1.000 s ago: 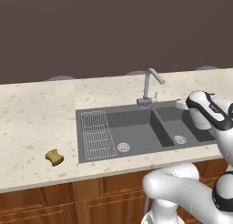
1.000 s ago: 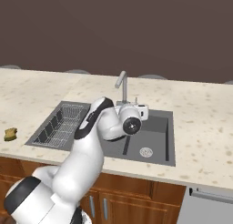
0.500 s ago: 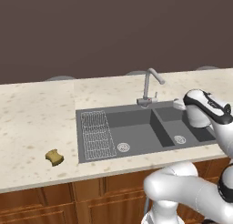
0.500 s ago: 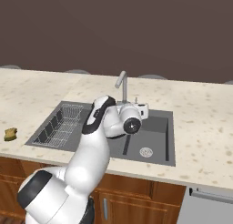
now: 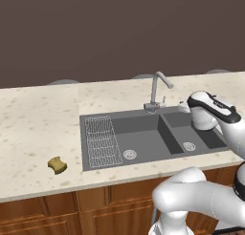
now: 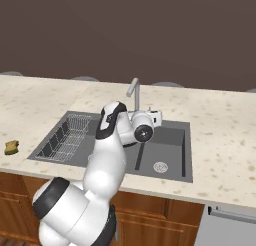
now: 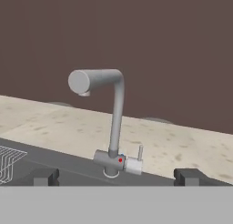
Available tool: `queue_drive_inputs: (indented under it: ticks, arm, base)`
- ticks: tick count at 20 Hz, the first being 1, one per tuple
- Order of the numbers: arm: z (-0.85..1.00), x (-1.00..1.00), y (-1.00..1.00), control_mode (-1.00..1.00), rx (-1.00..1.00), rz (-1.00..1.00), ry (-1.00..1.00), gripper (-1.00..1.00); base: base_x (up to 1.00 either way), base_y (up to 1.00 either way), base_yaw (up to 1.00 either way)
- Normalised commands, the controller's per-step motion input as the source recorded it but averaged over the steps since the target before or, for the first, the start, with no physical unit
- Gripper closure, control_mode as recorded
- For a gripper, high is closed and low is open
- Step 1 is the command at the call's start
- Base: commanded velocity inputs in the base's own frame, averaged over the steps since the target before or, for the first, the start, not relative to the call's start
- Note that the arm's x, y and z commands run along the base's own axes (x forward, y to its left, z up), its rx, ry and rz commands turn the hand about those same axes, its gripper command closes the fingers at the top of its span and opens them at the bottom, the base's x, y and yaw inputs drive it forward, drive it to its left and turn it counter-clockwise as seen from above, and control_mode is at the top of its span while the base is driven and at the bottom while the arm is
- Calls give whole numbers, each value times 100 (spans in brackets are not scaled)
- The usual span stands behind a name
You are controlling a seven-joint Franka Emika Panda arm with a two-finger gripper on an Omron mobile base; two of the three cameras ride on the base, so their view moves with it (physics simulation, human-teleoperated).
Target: Soak the sponge with water for a few seconds and then drop it inside the sink.
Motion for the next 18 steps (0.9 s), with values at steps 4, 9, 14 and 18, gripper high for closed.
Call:
queue_drive_inputs:
  ticks: [4,9,14,18]
  arm:
    - [-15,9,0,-100,0,0,-2,-100]
    - [-12,12,0,-100,0,0,-1,-100]
    - [-12,18,0,-100,0,0,-1,-100]
    - [-15,22,0,-100,0,0,-2,-100]
  base:
    - [0,0,0]
    - [0,0,0]
    - [0,0,0]
    - [0,0,0]
